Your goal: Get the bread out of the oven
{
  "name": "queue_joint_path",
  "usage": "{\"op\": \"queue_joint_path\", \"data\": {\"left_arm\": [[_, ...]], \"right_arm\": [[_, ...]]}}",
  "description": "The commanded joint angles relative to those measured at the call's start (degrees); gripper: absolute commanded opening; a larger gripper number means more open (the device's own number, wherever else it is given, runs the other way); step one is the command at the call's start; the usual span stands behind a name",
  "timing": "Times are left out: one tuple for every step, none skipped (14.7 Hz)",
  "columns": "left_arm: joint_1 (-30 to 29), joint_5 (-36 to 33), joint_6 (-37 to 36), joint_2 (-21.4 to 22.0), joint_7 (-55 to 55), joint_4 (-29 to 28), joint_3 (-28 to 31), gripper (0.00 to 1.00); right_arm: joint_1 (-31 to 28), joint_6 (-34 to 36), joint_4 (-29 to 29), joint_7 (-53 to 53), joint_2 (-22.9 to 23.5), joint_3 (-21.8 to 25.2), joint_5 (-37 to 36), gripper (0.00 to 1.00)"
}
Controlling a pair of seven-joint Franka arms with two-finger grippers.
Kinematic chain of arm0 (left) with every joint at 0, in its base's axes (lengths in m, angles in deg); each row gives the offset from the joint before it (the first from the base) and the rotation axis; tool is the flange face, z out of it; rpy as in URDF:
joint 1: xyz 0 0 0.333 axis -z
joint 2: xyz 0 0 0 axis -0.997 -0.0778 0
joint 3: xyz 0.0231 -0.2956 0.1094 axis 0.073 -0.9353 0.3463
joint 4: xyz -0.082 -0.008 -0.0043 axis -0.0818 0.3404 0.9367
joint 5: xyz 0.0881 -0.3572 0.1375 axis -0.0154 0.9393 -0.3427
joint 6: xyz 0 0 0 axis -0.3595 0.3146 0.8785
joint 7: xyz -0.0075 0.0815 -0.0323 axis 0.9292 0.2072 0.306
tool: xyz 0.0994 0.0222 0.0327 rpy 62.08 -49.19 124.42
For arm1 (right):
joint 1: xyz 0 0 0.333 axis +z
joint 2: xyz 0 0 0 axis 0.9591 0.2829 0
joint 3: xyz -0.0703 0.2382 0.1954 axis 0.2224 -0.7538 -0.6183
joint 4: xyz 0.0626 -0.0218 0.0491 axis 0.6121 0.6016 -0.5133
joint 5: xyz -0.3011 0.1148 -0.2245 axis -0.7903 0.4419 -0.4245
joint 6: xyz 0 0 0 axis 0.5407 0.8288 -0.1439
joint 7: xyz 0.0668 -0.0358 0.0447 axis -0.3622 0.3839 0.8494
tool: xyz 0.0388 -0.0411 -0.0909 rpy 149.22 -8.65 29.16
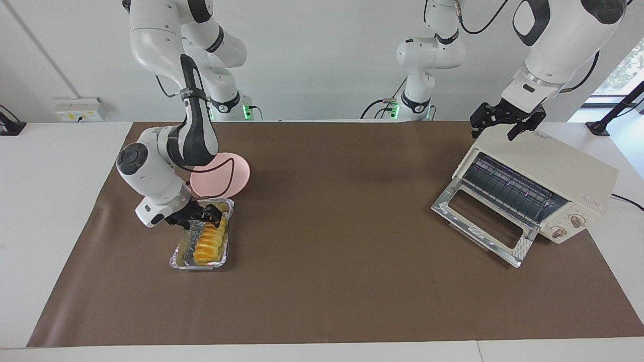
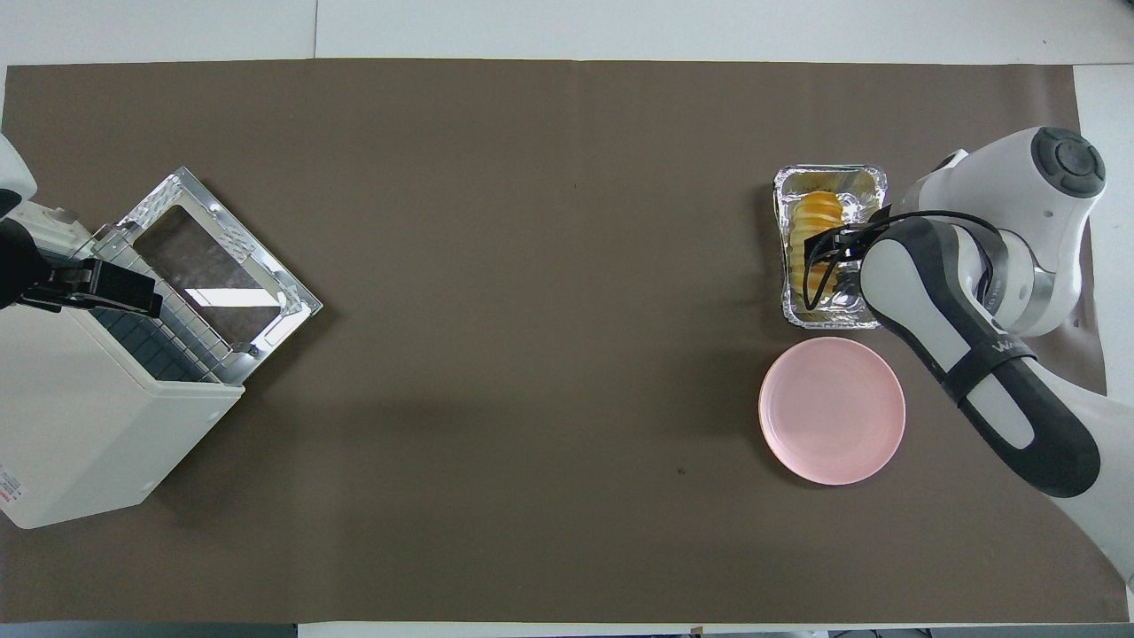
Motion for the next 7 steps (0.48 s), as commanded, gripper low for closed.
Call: {"op": "queue_joint_path", "data": {"left_arm": [[-0.42, -0.09, 0.51, 0.9, 0.4, -0.57, -0.17, 1.0], [-0.42, -0.09, 0.51, 0.9, 0.4, -0.57, -0.17, 1.0], [-0.42, -0.09, 0.51, 0.9, 0.4, -0.57, -0.17, 1.0], [-0.42, -0.09, 0.51, 0.9, 0.4, -0.57, -0.17, 1.0], [-0.42, -0.09, 0.51, 0.9, 0.4, -0.57, -0.17, 1.0], [-0.42, -0.09, 0.51, 0.9, 0.4, -0.57, -0.17, 1.0], [-0.42, -0.09, 0.51, 0.9, 0.4, -0.57, -0.17, 1.0]], "right_arm": [[-0.25, -1.05, 1.95, -1.68, -1.65, -0.36, -0.71, 0.89], [-0.07, -1.05, 1.95, -1.77, -1.56, -0.36, -0.71, 0.88], [0.54, -1.14, 1.95, -1.77, -1.47, -0.36, -0.71, 0.88], [0.98, -1.32, 1.95, -1.77, -1.47, -0.36, -0.71, 0.88], [0.98, -1.67, 1.95, -1.94, -1.39, -0.36, -0.71, 0.88], [0.98, -2.02, 2.04, -2.03, -1.39, -0.36, -0.71, 0.88], [1.07, -2.11, 2.04, -2.03, -1.39, -0.36, -0.71, 0.88]]}}
